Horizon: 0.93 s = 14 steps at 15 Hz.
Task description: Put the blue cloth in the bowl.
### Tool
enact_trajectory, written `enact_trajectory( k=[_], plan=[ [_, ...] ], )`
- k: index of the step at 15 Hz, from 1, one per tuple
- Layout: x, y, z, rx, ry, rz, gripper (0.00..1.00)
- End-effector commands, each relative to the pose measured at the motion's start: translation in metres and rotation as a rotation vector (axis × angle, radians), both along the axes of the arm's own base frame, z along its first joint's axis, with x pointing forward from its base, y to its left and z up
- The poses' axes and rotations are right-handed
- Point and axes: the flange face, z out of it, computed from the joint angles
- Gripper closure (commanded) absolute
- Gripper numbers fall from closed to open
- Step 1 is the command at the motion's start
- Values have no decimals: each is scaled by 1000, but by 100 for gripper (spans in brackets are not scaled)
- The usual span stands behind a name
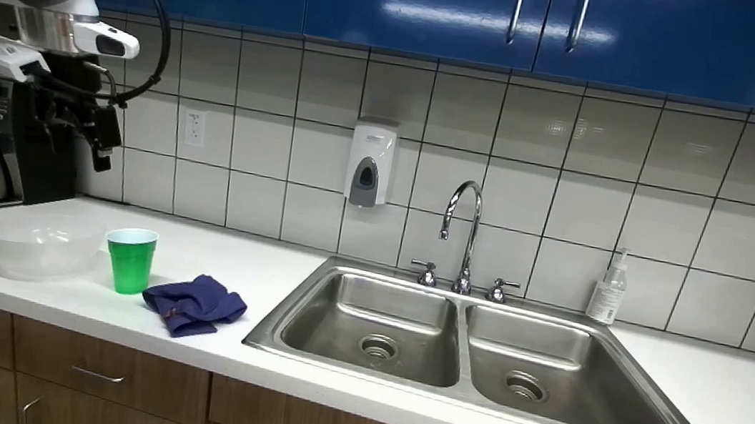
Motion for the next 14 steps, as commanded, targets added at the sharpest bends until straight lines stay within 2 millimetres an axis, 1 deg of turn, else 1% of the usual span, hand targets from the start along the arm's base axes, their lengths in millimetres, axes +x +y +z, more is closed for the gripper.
enact_trajectory(
  k=[1, 8, 14],
  plan=[
    [14, -13, -15, -29, 21, -14, 0],
    [47, -58, -56, -126, 33, -23, 0],
    [75, -91, -91, -177, 46, -28, 0]
  ],
)
